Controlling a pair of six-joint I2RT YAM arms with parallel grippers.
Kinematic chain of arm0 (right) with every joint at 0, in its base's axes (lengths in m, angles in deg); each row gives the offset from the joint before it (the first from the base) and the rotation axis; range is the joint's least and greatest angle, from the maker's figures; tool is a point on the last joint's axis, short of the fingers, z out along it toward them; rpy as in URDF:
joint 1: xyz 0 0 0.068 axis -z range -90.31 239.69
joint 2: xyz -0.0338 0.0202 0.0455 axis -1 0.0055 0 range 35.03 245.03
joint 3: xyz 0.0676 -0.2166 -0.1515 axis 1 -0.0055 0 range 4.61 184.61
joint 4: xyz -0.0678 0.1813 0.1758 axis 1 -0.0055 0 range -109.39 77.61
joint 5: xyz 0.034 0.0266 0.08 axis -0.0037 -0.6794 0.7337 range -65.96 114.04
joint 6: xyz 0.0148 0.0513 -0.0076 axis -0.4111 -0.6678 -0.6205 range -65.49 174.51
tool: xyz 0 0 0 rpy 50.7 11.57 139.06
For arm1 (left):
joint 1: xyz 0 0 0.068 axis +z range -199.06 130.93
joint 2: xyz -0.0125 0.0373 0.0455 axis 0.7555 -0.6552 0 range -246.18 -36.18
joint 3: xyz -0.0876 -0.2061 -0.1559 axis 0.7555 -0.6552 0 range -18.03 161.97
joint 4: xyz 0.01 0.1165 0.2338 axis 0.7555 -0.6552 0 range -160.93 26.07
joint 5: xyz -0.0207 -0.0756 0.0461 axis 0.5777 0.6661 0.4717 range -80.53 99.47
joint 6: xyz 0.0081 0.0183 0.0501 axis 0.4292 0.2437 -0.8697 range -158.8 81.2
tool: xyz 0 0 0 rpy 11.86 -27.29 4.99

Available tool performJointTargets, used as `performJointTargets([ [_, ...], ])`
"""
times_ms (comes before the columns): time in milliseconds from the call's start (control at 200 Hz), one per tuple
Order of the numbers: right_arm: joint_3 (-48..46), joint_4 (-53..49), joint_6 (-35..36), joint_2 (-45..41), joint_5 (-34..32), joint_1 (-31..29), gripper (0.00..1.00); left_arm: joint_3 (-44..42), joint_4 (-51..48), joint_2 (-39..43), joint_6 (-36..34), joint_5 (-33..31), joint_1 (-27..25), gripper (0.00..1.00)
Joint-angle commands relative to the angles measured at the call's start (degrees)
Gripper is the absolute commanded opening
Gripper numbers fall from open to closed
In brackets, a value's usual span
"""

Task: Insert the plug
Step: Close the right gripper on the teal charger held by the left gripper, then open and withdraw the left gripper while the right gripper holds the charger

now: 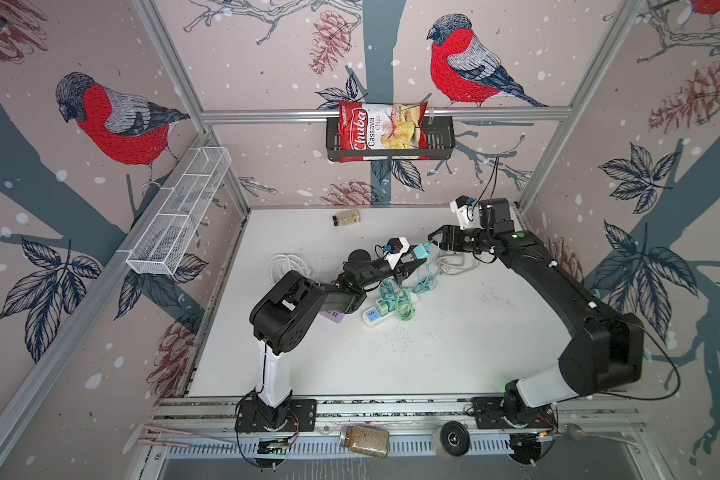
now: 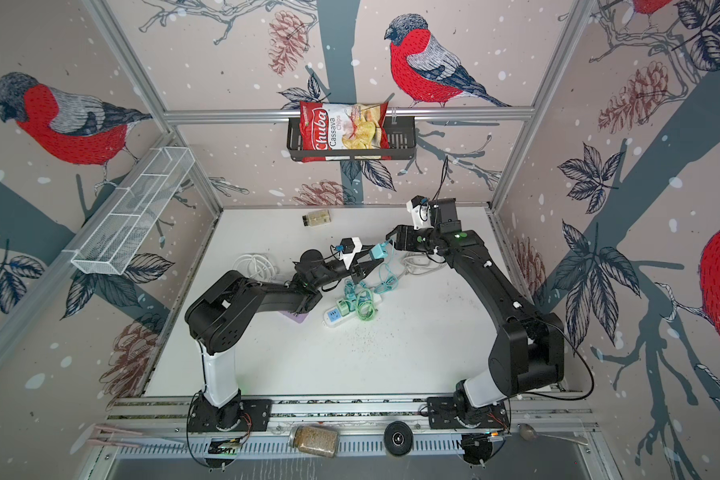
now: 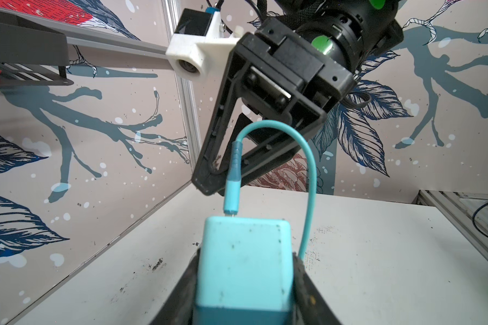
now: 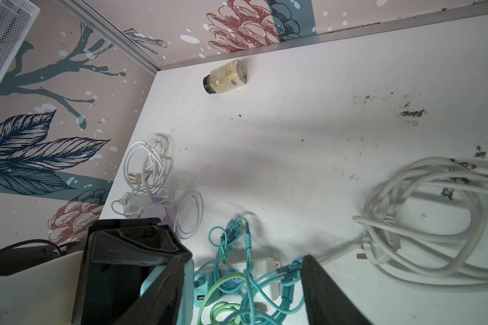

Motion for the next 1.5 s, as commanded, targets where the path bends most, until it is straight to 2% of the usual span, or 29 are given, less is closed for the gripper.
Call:
performJointTargets([
  [0,1.1,0.1,0.2,-0.5,0.2,-0.4,0.65,-0.1,3.4,0.5,-1.3,0.6,0.0,0.18],
  [335,-3.8,5.3,-4.3,-9.1,-0.4,5.1,0.65,-0.4,3.2,0.5,-1.5,0.3,0.0,0.17],
  [445,-5.4,6.0,-4.1,-9.8,6.1,5.1,0.66,-0.2,3.1,0.4,-1.3,0.0,0.0,0.17],
  [545,-7.3,7.0,-3.4,-9.6,10.3,3.7,0.66,0.1,2.6,0.4,-1.2,0.0,-0.1,0.16],
  [660,-7.3,4.9,-0.9,-8.4,8.4,1.2,0.65,-0.1,2.2,0.7,-1.4,0.1,-0.3,0.16],
  [830,-7.4,5.9,-0.4,-7.2,9.1,-1.0,0.64,-0.1,1.6,1.0,-1.8,-0.3,-0.7,0.16],
  [1496,-6.2,2.7,1.4,-3.1,10.3,-4.9,0.45,-1.8,2.5,1.8,-2.5,-0.7,-0.8,0.14],
])
